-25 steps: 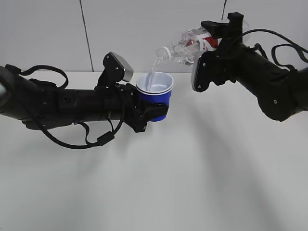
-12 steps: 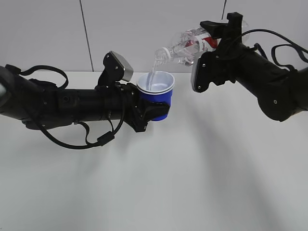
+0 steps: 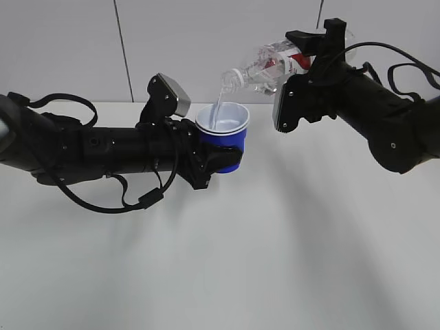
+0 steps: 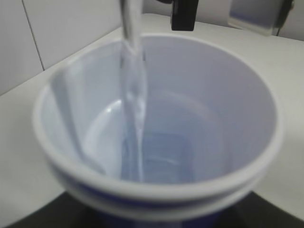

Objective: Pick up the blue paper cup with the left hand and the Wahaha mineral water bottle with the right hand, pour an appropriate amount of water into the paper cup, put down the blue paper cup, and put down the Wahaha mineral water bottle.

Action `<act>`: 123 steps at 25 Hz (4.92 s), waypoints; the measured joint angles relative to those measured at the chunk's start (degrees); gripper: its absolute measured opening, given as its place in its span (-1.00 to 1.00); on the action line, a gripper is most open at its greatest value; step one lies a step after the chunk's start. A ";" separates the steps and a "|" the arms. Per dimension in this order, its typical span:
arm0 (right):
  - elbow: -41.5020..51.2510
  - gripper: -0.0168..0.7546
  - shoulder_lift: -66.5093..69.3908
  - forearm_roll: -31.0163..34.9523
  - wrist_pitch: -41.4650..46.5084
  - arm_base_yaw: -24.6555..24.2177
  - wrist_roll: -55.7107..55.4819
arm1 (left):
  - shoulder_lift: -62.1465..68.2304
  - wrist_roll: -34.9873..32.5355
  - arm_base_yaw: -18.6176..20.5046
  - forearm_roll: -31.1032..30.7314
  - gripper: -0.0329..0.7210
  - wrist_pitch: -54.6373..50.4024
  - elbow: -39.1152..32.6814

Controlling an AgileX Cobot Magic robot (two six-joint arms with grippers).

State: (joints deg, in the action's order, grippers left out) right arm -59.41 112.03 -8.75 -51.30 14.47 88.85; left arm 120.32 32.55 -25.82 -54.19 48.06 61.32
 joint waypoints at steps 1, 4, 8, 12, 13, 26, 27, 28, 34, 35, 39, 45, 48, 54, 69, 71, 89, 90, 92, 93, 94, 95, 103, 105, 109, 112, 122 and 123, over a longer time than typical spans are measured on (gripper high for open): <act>0.00 0.26 0.00 0.00 0.00 0.00 0.25 | 0.00 0.00 0.00 0.00 0.07 0.00 0.00; 0.00 0.26 0.00 0.00 0.00 0.00 1.20 | 0.00 0.00 0.00 -0.12 0.07 0.00 0.00; 0.00 0.26 0.00 0.00 0.00 0.00 1.33 | 0.00 0.00 0.00 -0.12 0.06 0.00 0.00; 0.00 0.26 0.00 0.00 0.00 0.00 1.42 | 0.00 0.00 0.00 -0.24 0.06 0.00 0.00; 0.00 0.26 0.00 0.00 0.00 0.00 1.42 | 0.00 0.00 0.00 -0.24 0.06 0.00 0.00; 0.00 0.26 0.00 0.00 0.00 0.00 1.57 | 0.00 0.00 0.00 -0.36 0.06 0.00 0.00; 0.00 0.26 0.00 0.00 0.00 0.00 1.70 | 0.00 0.00 0.00 -0.36 0.06 0.00 0.00; 0.00 0.26 0.00 0.00 0.00 0.00 1.80 | 0.00 0.00 0.00 -0.36 0.06 0.00 0.00; 0.00 0.26 0.00 0.00 0.00 0.00 2.26 | 0.00 0.00 0.00 -0.36 0.06 0.00 0.00; 0.00 0.26 0.00 0.00 0.00 0.00 2.50 | 0.00 0.00 0.00 -0.36 0.06 0.00 0.00; 0.00 0.26 0.00 0.00 0.00 0.00 2.84 | 0.00 0.00 0.00 -0.36 0.06 0.00 0.00; 0.00 0.26 0.00 0.00 0.00 0.00 2.97 | 0.00 0.00 0.00 -0.36 0.06 0.00 0.00; 0.00 0.26 0.00 0.00 0.00 0.00 2.99 | 0.00 0.00 0.00 -0.36 0.06 0.00 0.00; 0.00 0.26 0.00 0.00 0.00 0.00 3.09 | 0.00 0.00 0.00 -0.36 0.06 0.00 0.00; 0.00 0.26 0.00 0.56 0.00 0.00 -13.26 | 0.00 0.00 0.00 -0.36 0.06 -0.10 0.00; 0.24 0.26 0.00 0.95 0.00 0.00 -18.38 | 0.00 0.00 0.00 -0.36 0.06 -0.10 0.00; 3.71 0.26 -0.37 16.73 -4.27 0.00 -54.37 | 0.00 -2.17 2.84 14.34 0.06 -4.29 -0.13; 4.44 0.26 -0.87 16.88 -4.27 0.00 -55.18 | 0.00 -3.07 3.14 15.84 0.06 -4.29 -0.13; 6.33 0.26 -2.11 17.12 -4.27 0.00 -56.99 | 0.00 -5.28 3.38 18.62 0.06 -4.29 -0.13; 7.20 0.26 -2.82 17.16 -4.27 0.00 -57.88 | 0.00 -6.36 3.38 20.07 0.06 -4.29 -0.13; 7.86 0.26 -3.47 17.26 -4.27 0.00 -58.94 | 0.00 -7.59 3.38 21.42 0.06 -4.29 -0.13; 8.59 0.26 -3.93 17.29 -4.30 0.00 -59.94 | 0.00 -8.47 3.38 22.67 0.06 -4.29 -0.13; 13.18 0.26 -6.72 19.47 -4.71 0.00 -62.50 | 0.00 -18.02 3.38 38.20 0.06 -3.78 -1.97; 14.08 0.26 -7.00 19.83 -4.71 0.00 -62.99 | 0.00 -20.78 3.38 42.48 0.06 -2.10 -3.59; 15.42 0.26 -7.09 19.93 -4.71 0.00 -63.11 | -0.74 -25.39 3.38 48.86 0.06 2.75 -8.10; 16.44 0.26 -7.13 20.04 -4.71 0.00 -63.32 | -2.80 -29.15 3.38 53.28 0.06 4.50 -11.48; 19.95 0.26 -7.23 20.04 -4.71 0.00 -67.12 | -3.90 -31.84 3.38 59.62 0.06 9.96 -17.65; 20.39 0.26 -7.23 20.04 -4.71 0.00 -67.22 | -3.90 -31.84 3.38 59.62 0.06 9.57 -17.65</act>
State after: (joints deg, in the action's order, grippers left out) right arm -39.02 104.80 11.29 -56.01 14.47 21.63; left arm 116.41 0.71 -22.44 5.43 57.63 43.67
